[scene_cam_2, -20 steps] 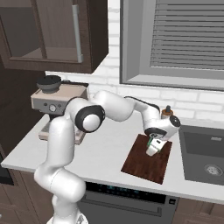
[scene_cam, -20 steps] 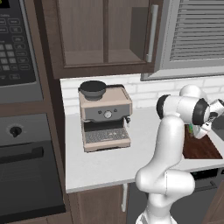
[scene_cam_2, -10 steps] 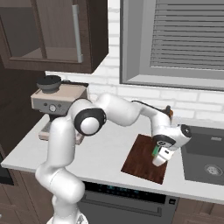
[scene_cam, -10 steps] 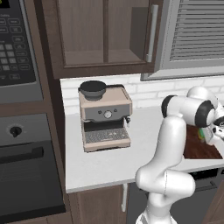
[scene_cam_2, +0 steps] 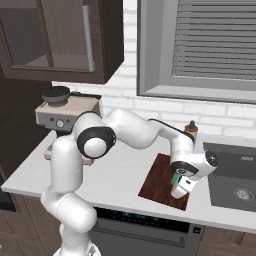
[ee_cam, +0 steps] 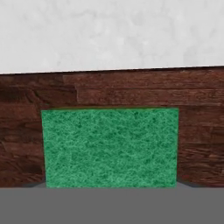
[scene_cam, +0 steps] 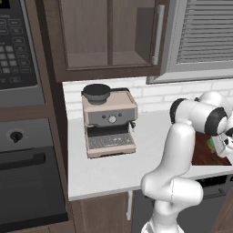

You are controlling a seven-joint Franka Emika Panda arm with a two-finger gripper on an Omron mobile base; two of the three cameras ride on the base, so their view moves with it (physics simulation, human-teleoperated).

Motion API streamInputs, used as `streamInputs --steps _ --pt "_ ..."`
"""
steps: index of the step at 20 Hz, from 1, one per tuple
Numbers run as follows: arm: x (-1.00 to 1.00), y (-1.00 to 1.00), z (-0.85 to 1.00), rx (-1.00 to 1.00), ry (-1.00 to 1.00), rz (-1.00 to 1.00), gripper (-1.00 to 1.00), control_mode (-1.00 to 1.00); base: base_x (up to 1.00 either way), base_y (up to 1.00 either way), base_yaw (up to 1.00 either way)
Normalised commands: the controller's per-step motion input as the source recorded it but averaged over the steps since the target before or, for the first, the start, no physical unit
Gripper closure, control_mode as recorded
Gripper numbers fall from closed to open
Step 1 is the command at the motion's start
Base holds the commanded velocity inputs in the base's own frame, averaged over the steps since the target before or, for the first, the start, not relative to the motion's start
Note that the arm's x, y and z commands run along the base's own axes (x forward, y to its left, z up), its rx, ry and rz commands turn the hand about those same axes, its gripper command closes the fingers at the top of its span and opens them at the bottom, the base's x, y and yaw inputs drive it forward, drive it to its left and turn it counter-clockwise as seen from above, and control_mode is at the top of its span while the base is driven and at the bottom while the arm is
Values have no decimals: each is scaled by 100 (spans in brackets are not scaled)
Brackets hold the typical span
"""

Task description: Pick up the sponge from the counter and clean the cutting board by briefly scrubbing or pressing down on the cutting board. Once finished, release the sponge.

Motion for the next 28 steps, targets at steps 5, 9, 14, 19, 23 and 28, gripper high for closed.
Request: streamInputs --steps 5,9,14,19,23,28 --pt "3 51 -2 0 10 0 100 -100 0 0 0" --pt "0 68 -3 0 15 0 100 -100 0 0 0" --pt "0 71 -2 0 16 0 100 -100 0 0 0" --pt "0 64 0 0 16 0 100 -100 0 0 0" --pt "0 61 0 0 17 0 100 -100 0 0 0" --pt "0 60 1 0 10 0 100 -100 0 0 0"
